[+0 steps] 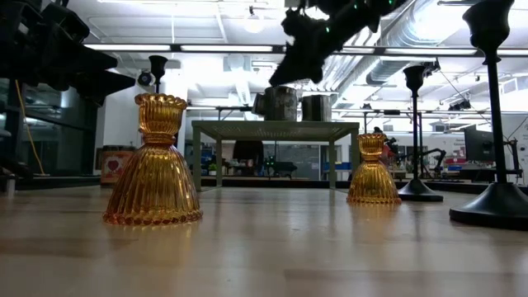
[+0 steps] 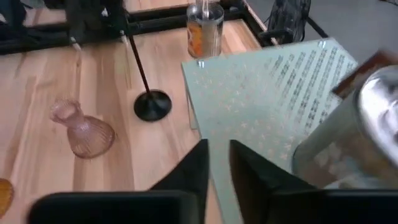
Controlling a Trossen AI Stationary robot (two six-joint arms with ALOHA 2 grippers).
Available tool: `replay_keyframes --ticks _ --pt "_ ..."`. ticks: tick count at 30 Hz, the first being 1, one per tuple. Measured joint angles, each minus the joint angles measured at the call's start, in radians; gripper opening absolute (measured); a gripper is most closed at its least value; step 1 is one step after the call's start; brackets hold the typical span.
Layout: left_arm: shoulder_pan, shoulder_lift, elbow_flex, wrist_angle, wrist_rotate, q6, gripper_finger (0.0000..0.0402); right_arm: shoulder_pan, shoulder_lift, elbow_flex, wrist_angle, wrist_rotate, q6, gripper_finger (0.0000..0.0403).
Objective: Pick & Place candle stick holders
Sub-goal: Put the right scented candle on the shelf
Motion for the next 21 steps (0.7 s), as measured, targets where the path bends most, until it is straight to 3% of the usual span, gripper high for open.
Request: replay_keyframes --ticks 2,5,16,21 --pt "0.0 0.0 0.0 0.0 0.0 0.0 0.0255 -0.002 0.0 -0.028 0.034 0.001 0.0 0.0013" --pt "0.0 0.0 0.0 0.0 0.0 0.0 0.0255 -0.002 0.002 -0.058 0.112 0.028 -0.001 0.0005" --pt "0.0 0.0 0.0 0.0 0.0 0.0 0.0255 -0.037 0.004 -0.134 0.191 0.18 0.031 0.0003" --pt "0.0 0.0 0.0 0.0 0.0 0.0 0.0255 -0.06 0.004 -0.133 0.198 0.186 0.032 0.0003"
